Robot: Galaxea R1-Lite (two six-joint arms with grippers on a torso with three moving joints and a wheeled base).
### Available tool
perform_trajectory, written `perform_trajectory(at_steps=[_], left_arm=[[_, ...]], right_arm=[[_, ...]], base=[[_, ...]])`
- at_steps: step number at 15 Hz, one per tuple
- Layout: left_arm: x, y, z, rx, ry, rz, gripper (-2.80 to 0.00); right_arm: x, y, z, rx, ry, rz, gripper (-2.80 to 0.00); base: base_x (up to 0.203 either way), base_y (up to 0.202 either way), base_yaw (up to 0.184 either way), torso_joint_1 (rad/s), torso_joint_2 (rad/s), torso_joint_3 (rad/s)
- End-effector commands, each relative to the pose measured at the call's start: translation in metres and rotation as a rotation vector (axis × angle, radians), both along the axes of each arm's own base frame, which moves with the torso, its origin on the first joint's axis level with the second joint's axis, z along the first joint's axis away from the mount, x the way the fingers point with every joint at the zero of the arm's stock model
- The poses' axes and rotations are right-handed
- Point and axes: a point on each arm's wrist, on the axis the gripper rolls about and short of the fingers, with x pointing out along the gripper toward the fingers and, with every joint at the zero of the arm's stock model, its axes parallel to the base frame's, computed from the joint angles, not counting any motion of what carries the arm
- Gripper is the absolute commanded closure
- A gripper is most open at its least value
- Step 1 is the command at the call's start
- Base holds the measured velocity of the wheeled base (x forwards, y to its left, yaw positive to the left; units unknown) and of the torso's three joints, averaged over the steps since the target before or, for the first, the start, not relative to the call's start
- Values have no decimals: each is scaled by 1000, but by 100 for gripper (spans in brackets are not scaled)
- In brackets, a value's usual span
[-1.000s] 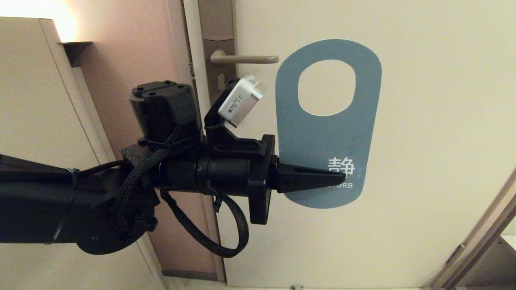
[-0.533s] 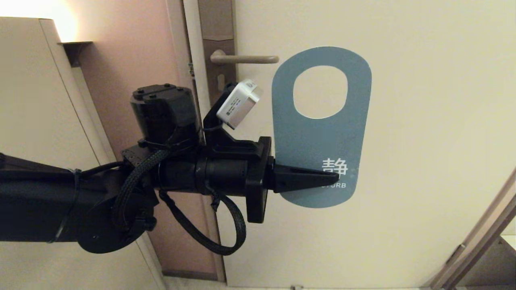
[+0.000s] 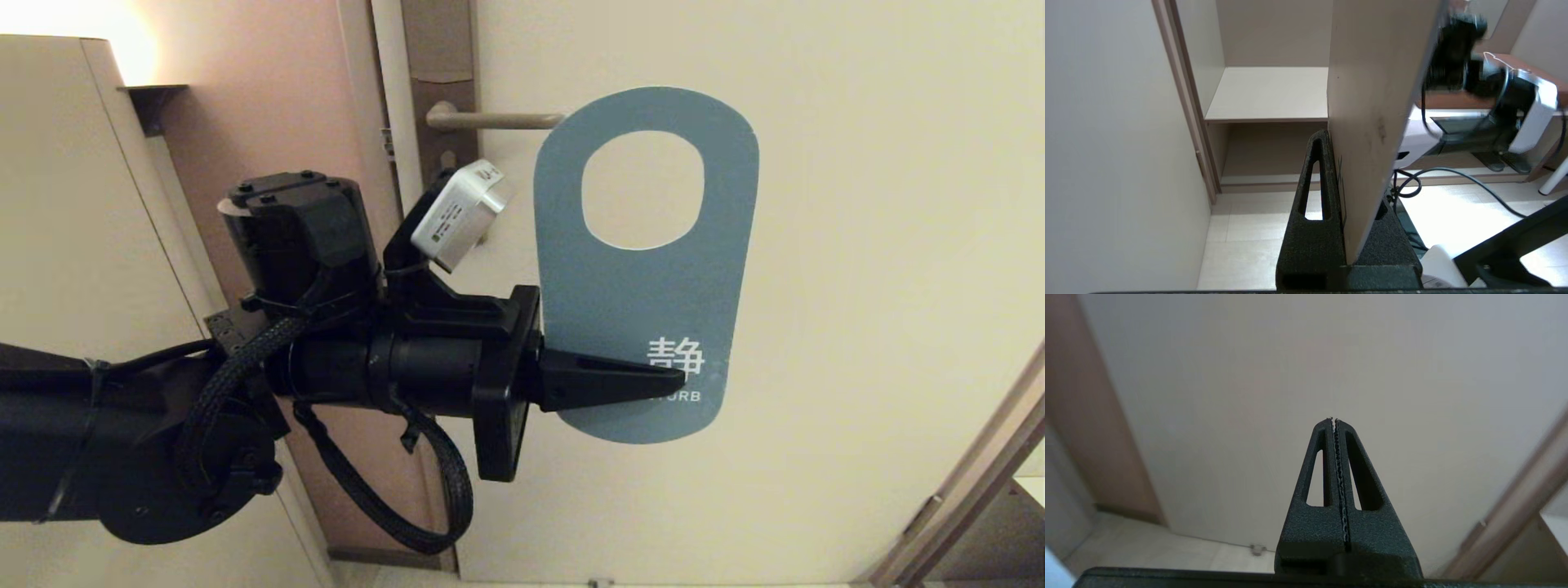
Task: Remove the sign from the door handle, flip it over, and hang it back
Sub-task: Hand it to the other hand
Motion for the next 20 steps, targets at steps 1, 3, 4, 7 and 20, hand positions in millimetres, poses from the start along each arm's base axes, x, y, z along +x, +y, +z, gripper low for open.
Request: perform_trajectory(at_steps=[1, 3, 4, 7, 20], left_arm=[[-4, -1, 3, -9, -8, -16, 0], [-7, -5, 3, -8, -3, -30, 0], [-7, -5, 4, -7, 8, -33, 0], [-7, -12, 13, -23, 30, -51, 0], [5, -50, 15, -41, 48, -104, 0]], right_arm=[[30, 1, 35, -5, 109, 51, 0], [57, 4, 65, -23, 158, 153, 0], [70, 6, 74, -40, 181, 226, 0], [101, 16, 81, -97, 233, 555, 0], [146, 47, 92, 38, 375, 1062, 0]], base=[[0, 0, 0, 0, 0, 0], [0, 0, 0, 0, 0, 0], [0, 0, 0, 0, 0, 0], [0, 0, 0, 0, 0, 0], [0, 0, 0, 0, 0, 0]])
